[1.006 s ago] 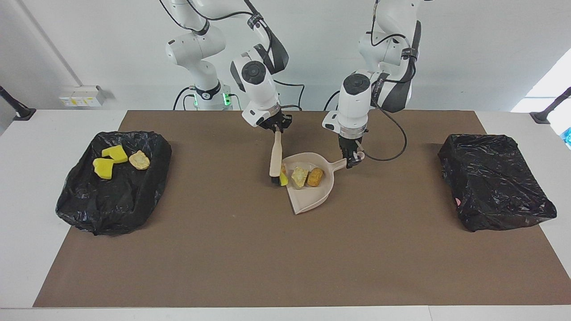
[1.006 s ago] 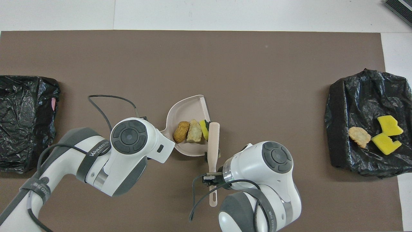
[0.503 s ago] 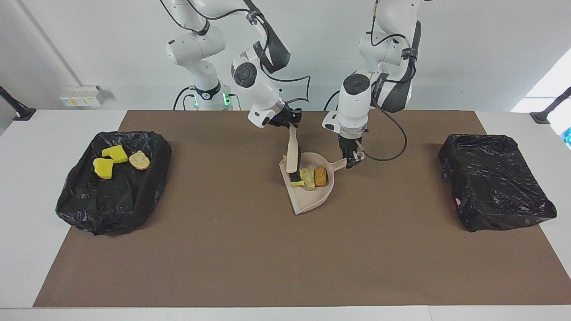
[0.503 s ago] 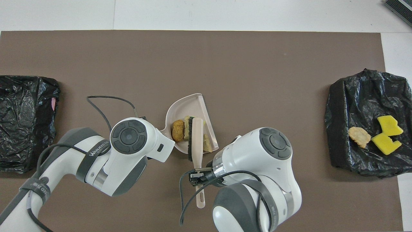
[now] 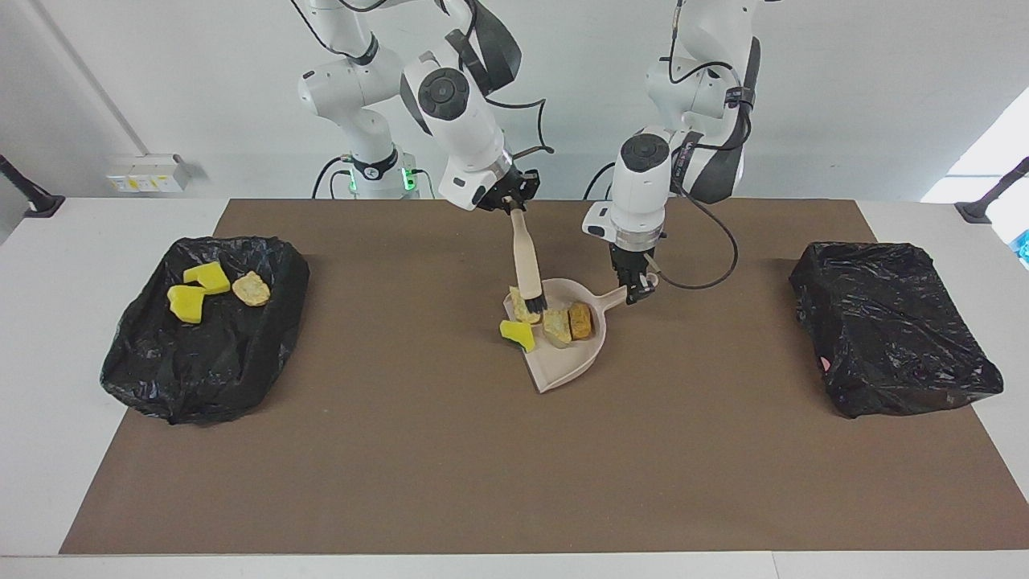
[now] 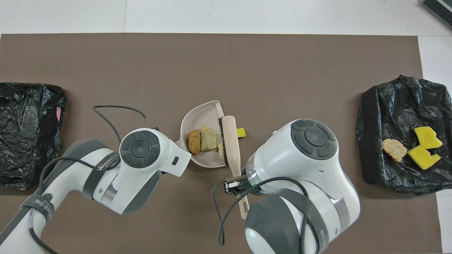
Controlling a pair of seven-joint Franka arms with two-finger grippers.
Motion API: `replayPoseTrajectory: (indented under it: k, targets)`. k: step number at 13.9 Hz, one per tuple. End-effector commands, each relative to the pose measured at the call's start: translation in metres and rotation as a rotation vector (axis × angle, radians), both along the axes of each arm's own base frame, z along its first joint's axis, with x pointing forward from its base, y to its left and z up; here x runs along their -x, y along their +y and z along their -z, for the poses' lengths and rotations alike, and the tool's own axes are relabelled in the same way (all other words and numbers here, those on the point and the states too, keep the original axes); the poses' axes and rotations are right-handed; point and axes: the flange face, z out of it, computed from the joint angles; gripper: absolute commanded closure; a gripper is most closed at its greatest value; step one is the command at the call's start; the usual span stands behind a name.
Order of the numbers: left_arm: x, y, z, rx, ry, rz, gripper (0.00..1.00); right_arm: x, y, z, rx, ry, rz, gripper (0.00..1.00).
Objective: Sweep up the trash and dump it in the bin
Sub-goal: 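Sweep the bread and sponge into the dustpan with the right gripper's brush, then carry the dustpan with the left gripper to the black bag nearby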
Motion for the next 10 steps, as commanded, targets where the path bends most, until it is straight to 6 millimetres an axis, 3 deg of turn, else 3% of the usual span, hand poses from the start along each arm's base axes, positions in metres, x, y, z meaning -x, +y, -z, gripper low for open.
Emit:
replayPoseTrajectory:
  k: [1,5,10]
  targets:
    - [0.000,0.009,-0.005,0.016,-0.021,-0.040,1.00,0.002,-0.021,-0.013,0.087,-0.037,-0.031,1.00]
    - [0.000,0.008,-0.004,0.026,-0.017,-0.063,1.00,-0.010,-0.072,0.023,0.179,-0.061,-0.060,1.00]
    - [-0.005,0.021,-0.001,0.089,0.008,-0.159,1.00,-0.042,-0.069,0.096,0.237,-0.062,-0.085,1.00]
